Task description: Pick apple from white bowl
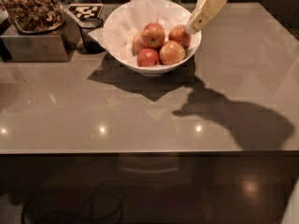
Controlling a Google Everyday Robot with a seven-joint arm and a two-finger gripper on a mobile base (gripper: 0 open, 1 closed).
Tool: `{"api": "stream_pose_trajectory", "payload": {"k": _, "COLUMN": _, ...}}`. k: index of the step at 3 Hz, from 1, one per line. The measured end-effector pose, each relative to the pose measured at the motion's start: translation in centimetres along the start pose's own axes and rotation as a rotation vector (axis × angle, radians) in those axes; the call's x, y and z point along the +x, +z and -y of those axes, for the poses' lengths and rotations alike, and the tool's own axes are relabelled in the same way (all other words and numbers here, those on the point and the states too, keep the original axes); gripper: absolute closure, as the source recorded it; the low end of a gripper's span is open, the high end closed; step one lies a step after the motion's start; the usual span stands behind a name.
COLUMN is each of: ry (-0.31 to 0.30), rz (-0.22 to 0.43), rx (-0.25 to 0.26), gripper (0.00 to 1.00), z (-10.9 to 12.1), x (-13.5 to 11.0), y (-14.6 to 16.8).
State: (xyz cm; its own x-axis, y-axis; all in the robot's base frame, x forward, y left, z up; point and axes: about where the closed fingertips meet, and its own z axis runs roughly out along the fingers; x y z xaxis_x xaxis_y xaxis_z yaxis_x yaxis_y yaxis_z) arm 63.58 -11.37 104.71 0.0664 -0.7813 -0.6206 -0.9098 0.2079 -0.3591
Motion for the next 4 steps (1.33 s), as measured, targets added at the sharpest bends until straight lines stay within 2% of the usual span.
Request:
{"api": "stream_pose_trajectory", "payload": {"k": 1, "ry": -0.001, "rz": 0.002, "rx": -0.004, "gripper": 0.00, "z": 0.4, "x": -0.1, "y": 0.7}}
{"api": "stream_pose_trajectory", "payload": {"k": 2, "ry": 0.062, "rz": 0.017, "rx": -0.004, "gripper": 0.00, "z": 0.8, "x": 1.7, "y": 1.4}}
{"api": "stream_pose_trajectory", "payload": {"k": 4, "ry": 0.104, "rz": 0.060, "rx": -0.059, "gripper": 0.00, "z": 2.1, "x": 2.0, "y": 6.2}}
